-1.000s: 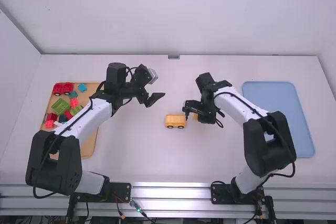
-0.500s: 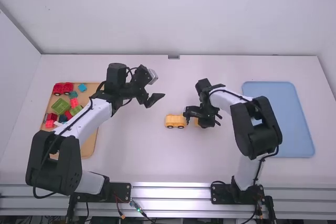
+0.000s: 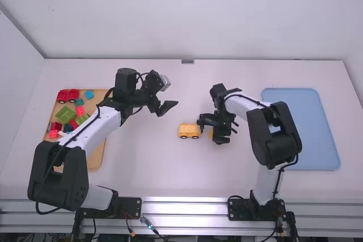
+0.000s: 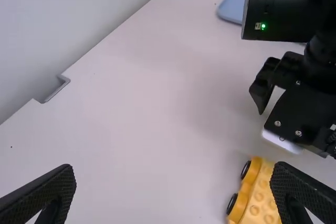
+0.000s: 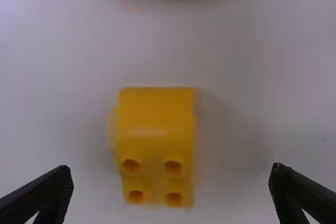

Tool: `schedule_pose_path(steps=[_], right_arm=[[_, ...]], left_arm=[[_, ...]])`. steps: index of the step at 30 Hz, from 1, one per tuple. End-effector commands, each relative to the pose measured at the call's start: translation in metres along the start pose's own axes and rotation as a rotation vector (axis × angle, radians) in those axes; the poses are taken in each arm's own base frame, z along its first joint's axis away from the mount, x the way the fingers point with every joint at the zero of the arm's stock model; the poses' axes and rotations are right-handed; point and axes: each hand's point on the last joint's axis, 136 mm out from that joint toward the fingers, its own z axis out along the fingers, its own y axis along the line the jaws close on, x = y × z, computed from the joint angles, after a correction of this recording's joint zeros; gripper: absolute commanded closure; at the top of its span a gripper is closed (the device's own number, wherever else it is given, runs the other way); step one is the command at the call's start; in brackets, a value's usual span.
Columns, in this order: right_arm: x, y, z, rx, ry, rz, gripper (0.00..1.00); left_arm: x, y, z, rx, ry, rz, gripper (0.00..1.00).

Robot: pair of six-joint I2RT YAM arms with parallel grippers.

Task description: Assemble lego blocks to make yellow taxi

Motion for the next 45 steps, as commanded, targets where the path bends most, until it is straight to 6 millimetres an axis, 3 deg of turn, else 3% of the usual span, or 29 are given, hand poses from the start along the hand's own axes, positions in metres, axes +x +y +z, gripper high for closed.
schedule_pose_path(steps=[1, 4, 6, 8, 13, 15, 19, 30, 35, 38, 45], right_arm=[[-0.021, -0.006, -0.027, 0.022, -0.096, -0.02, 0.01], [-0.035, -0.004, -0.063, 0.047, -0.243, -0.057, 0.01], [-0.038, -0.004, -0.076, 0.067, -0.308, -0.069, 0.01], [-0.042, 0.002, -0.097, 0.08, -0.434, -0.077, 0.01], [-0.044, 0.01, -0.115, 0.097, -0.706, -0.131, 0.01], [-0.044, 0.011, -0.112, 0.1, -0.776, -0.128, 0.01], [-0.038, 0.008, -0.085, 0.109, -0.891, -0.044, 0.01], [-0.031, 0.01, -0.026, 0.165, -0.891, -0.033, 0.04], [-0.019, 0.007, -0.007, 0.137, -0.893, 0.022, 0.17], [-0.015, 0.003, 0.002, 0.132, -0.91, 0.037, 0.19], [-0.005, 0.007, 0.005, 0.133, -0.986, 0.015, 0.3]], left_arm=[[-0.002, -0.004, -0.003, 0.008, -0.004, -0.034, 0.01], [0.007, -0.013, -0.003, 0.043, 0.025, 0.058, 0.01], [0.011, -0.019, -0.004, 0.077, 0.032, 0.113, 0.01], [0.015, -0.036, -0.006, 0.161, 0.021, 0.2, 0.01], [0.019, -0.064, -0.01, 0.294, -0.049, 0.318, 0.01], [0.023, -0.073, -0.01, 0.337, -0.085, 0.365, 0.01], [0.044, -0.092, -0.003, 0.428, -0.165, 0.452, 0.01], [0.075, -0.085, 0.036, 0.476, -0.222, 0.291, 0.01], [0.075, -0.087, 0.038, 0.502, -0.254, 0.269, 0.01], [0.074, -0.087, 0.038, 0.501, -0.257, 0.27, 0.01], [0.069, -0.084, 0.038, 0.497, -0.252, 0.211, 0.01]])
